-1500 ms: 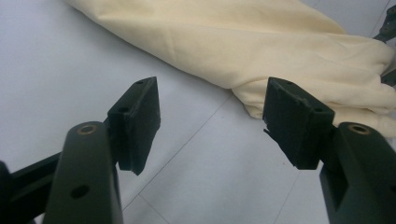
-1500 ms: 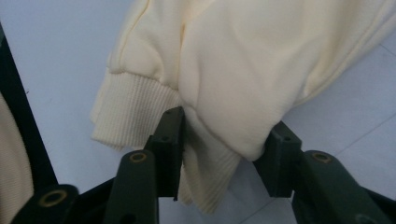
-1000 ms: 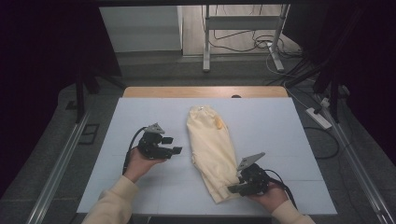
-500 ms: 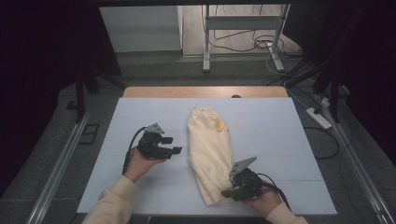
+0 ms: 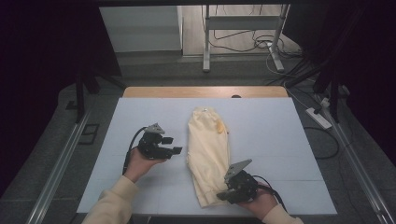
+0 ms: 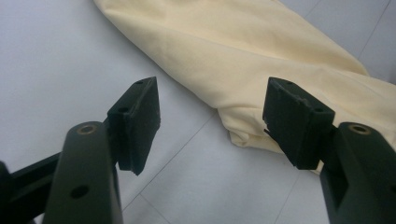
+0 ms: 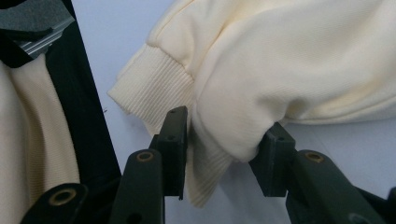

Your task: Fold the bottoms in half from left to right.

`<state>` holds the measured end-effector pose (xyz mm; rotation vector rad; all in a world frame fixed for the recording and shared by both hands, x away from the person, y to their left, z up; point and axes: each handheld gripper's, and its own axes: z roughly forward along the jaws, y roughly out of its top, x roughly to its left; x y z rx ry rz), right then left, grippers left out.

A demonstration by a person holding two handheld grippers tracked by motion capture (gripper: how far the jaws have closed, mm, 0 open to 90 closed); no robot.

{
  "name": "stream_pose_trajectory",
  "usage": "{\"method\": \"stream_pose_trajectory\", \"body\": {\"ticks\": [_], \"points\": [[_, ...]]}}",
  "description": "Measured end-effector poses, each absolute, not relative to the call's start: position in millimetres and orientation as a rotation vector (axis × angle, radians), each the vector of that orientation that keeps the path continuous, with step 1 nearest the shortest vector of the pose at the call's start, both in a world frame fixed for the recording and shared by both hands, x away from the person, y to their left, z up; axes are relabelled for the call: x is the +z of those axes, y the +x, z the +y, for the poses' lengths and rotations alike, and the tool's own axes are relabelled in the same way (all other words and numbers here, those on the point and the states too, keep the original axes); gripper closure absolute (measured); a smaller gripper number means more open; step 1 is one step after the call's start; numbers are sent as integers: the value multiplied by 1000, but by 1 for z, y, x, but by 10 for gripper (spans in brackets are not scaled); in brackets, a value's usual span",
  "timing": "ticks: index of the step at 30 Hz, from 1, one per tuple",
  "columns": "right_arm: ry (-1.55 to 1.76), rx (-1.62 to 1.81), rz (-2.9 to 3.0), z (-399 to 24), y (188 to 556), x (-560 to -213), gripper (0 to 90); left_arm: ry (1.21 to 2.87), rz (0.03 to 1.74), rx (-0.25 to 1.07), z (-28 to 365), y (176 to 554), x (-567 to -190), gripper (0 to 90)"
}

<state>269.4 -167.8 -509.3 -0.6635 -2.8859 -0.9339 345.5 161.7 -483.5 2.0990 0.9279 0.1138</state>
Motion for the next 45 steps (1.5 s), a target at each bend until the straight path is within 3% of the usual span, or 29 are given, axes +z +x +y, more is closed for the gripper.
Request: {"method": "stream_pose_trajectory", "body": {"ticks": [4,9,12,23,45], "points": [[-670,-942,-2870,-170,271,-510,553,2096,928,115,162,345,-483,356],[-693,-926,-2904,-178,276,-506,344,2092,928,116,163,345,-483,353],[-746,-995,-2894,-191,282,-500,289,2089,930,117,163,346,-483,350],[-891,-1219,-2881,-212,299,-483,276,2094,933,122,162,346,-483,342],[-945,-1264,-2910,-201,331,-482,277,2097,929,125,161,347,-485,336]]}}
